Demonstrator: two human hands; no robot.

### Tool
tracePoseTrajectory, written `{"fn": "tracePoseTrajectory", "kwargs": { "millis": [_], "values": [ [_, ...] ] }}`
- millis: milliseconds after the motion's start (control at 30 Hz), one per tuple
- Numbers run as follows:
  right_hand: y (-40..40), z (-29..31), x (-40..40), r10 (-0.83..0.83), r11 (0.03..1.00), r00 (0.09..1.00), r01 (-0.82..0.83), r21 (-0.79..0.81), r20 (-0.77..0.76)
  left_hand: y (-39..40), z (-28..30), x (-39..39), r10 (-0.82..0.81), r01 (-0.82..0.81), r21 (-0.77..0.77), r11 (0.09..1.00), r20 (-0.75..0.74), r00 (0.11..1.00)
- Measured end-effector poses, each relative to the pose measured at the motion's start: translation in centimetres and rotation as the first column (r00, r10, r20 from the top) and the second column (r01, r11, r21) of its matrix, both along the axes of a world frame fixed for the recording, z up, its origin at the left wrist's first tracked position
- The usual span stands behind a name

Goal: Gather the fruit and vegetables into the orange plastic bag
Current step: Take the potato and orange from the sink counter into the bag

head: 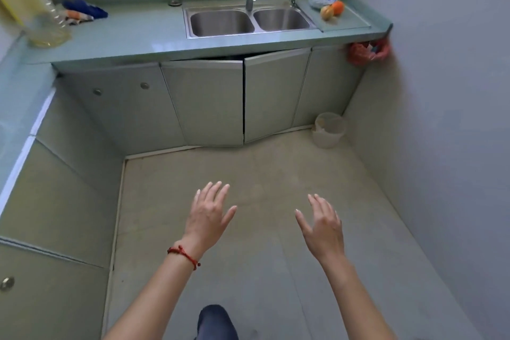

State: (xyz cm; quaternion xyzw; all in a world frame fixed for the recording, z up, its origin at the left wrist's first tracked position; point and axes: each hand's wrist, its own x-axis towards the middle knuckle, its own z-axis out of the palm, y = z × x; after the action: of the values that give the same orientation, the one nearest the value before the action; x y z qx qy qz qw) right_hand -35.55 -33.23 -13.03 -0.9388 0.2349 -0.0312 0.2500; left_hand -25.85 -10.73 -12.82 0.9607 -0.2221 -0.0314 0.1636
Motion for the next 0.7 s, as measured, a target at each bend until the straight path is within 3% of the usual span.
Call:
{"fn": "tracePoseTrajectory", "kwargs": {
  "millis": [700],
  "values": [
    [-20.1,1.1,32.0,-0.192,0.981,0.981,0.191,0.029,0.031,-22.1,1.2,36.1,-0.169,0.169,0.007,0.986,-0.003,0.986]
  ]
}}
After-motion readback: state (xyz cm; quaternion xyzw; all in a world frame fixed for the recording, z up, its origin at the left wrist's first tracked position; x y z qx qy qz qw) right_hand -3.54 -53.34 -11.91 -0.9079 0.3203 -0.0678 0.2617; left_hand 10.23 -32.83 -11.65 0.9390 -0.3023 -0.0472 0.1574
